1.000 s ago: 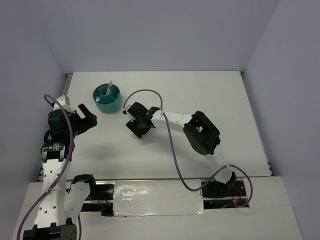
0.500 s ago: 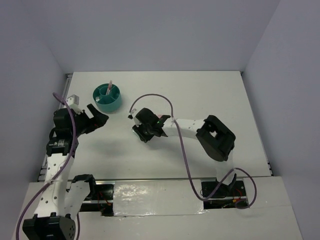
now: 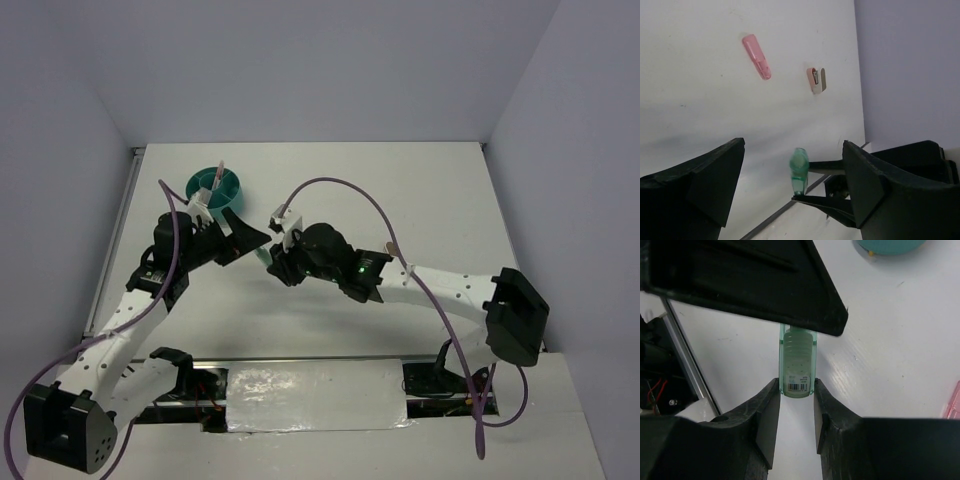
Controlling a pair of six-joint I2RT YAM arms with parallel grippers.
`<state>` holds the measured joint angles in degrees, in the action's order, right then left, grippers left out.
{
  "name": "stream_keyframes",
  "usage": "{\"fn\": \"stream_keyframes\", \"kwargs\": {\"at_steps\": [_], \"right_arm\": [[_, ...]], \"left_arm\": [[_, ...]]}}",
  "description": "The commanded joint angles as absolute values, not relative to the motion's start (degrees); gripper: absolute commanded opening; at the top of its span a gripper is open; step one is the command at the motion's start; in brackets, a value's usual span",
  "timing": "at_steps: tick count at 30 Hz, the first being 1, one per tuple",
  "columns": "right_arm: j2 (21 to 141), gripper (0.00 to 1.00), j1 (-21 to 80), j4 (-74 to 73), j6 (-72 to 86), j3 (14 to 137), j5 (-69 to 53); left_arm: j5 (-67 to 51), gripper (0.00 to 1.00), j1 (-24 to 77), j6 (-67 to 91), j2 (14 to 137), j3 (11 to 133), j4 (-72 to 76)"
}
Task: Sort the stationery into containers
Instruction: Place the stationery in the storage box.
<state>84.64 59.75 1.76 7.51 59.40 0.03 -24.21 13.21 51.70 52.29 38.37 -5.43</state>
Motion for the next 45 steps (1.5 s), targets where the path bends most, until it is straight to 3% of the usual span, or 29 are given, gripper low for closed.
{"fn": "stream_keyframes", "kwargs": {"at_steps": [1, 2, 6, 11, 14, 15, 18, 21, 23, 24, 26, 32, 38, 45], "right_arm": [[80.0, 0.05, 59.9, 6.4, 8.7, 57.4, 2.3], [79.5, 0.05, 59.9, 6.3, 8.7, 57.3, 2.2], [78.6, 0.05, 60.2, 6.6, 8.4, 57.3, 2.3], [79.6, 0.05, 60.4, 5.4, 8.0, 58.6, 2.7], [80.5, 0.05, 60.4, 4.7, 7.7, 59.3, 3.5], [80.9, 0.05, 60.4, 4.7, 7.7, 59.4, 3.7], [81.4, 0.05, 60.4, 4.7, 7.7, 60.0, 4.1], [81.5, 0.08, 60.4, 4.0, 7.6, 61.0, 4.7], [81.1, 0.25, 60.3, 3.4, 7.4, 61.2, 5.6], [80.3, 0.38, 60.2, 3.6, 7.5, 60.8, 6.0], [79.3, 0.98, 59.5, 4.0, 7.9, 59.6, 6.0], [72.3, 1.0, 56.6, 5.2, 9.8, 52.9, 5.4], [61.5, 1.0, 53.9, 4.5, 10.2, 46.2, 4.7], [56.1, 1.0, 53.4, 0.4, 6.8, 43.1, 2.7]], "left_arm": [[-25.0, 0.89, 13.6, 54.8, 51.5, 40.3, -0.5], [-25.3, 0.88, 13.7, 55.0, 51.4, 40.1, 1.0], [-27.4, 0.67, 13.9, 56.3, 51.5, 39.2, 3.8], [-29.1, 0.65, 14.1, 56.7, 52.0, 39.7, 5.5], [-29.5, 0.47, 14.2, 56.7, 52.3, 40.3, 5.6], [-29.5, 0.32, 14.4, 56.7, 52.4, 40.5, 5.8], [-30.4, 0.1, 14.9, 56.2, 53.1, 41.0, 6.2], [-31.1, 0.0, 15.5, 54.8, 53.8, 41.7, 7.3], [-30.1, 0.0, 15.6, 53.5, 54.1, 42.4, 7.1], [-29.6, 0.0, 15.6, 53.1, 54.2, 42.7, 7.1], [-28.6, 0.0, 15.6, 51.4, 55.0, 44.0, 6.8], [-13.9, 0.0, 15.6, 41.2, 61.1, 52.4, 1.3], [7.5, 0.0, 15.6, 23.8, 74.7, 58.4, 7.2], [13.1, 0.0, 15.3, 12.6, 87.8, 66.2, 15.9]]}}
